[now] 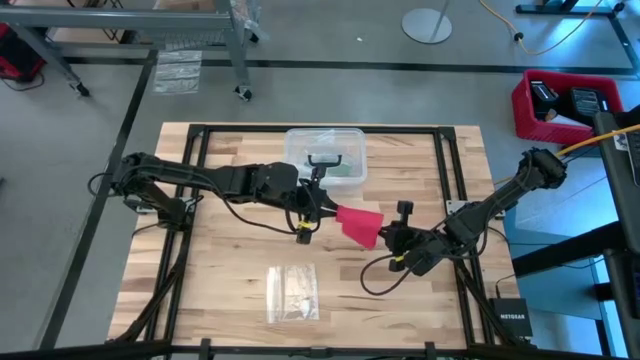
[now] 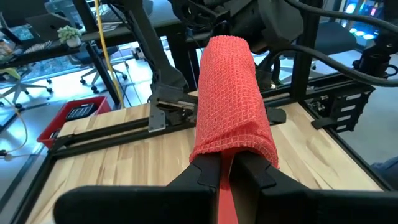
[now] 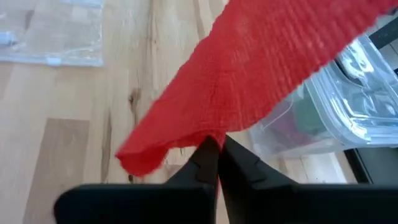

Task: Roll bandage
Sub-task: Roll the red bandage

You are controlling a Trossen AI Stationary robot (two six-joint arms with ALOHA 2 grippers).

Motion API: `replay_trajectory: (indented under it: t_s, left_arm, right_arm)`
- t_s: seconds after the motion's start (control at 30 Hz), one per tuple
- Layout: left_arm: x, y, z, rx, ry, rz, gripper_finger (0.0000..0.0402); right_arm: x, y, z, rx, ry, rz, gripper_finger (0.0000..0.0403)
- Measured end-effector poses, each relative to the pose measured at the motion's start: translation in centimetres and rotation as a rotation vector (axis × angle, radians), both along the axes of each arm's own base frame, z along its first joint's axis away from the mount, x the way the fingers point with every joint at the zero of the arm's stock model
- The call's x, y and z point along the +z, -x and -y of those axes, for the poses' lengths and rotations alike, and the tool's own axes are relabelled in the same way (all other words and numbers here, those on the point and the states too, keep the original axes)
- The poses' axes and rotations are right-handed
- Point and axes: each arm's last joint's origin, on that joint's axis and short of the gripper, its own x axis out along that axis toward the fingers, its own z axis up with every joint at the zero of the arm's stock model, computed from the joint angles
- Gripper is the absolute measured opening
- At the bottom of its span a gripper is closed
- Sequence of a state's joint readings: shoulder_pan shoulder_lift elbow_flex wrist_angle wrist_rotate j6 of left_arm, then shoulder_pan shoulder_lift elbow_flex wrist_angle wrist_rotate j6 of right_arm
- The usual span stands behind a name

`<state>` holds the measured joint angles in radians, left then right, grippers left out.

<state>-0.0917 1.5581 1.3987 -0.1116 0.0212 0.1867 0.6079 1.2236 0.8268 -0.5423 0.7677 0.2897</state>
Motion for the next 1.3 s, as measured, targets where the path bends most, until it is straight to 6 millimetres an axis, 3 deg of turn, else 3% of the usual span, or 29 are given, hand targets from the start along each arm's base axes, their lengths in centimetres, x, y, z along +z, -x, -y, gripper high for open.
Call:
replay_trajectory:
  t_s: [0.13,0.3,0.43,0.6,0.73,0.83,1.0,1.13,1.3]
  left_arm:
    - [0.9,0.7,-0.1,0.000,-0.002,0.025,0.0011]
    - [4.8,3.1,-0.5,0.004,-0.032,0.171,0.0011]
    - [6.9,4.8,-1.3,0.025,-0.042,0.252,0.0011]
    - [7.1,5.2,-2.2,0.055,-0.038,0.252,0.0011]
    - [6.2,5.0,-2.6,0.070,-0.036,0.210,0.0011]
    - [5.7,5.0,-2.8,0.077,-0.018,0.180,0.0011]
    - [5.3,4.9,-2.8,0.075,-0.022,0.152,0.0011]
    - [5.1,4.6,-2.3,0.051,-0.070,0.148,0.0011]
    - [4.7,4.3,-2.0,0.039,-0.070,0.132,0.0011]
  right_arm:
    - [-1.5,0.3,0.2,-0.041,-0.046,0.003,0.0020]
    - [-3.7,0.7,0.4,-0.048,-0.111,0.002,0.0005]
    - [-4.3,0.8,0.4,-0.066,-0.140,0.018,0.0022]
    - [-4.0,0.6,0.3,-0.085,-0.170,0.071,0.0056]
    - [-4.0,0.6,0.2,-0.056,-0.208,0.043,0.0107]
    - [-2.6,0.6,0.0,-0.016,-0.247,-0.008,0.0150]
    - [2.1,0.8,-0.1,0.034,-0.309,-0.047,0.0200]
    - [4.7,0.8,0.2,-0.012,-0.230,0.079,0.0212]
    - [5.8,0.8,0.6,-0.040,-0.163,0.258,0.0213]
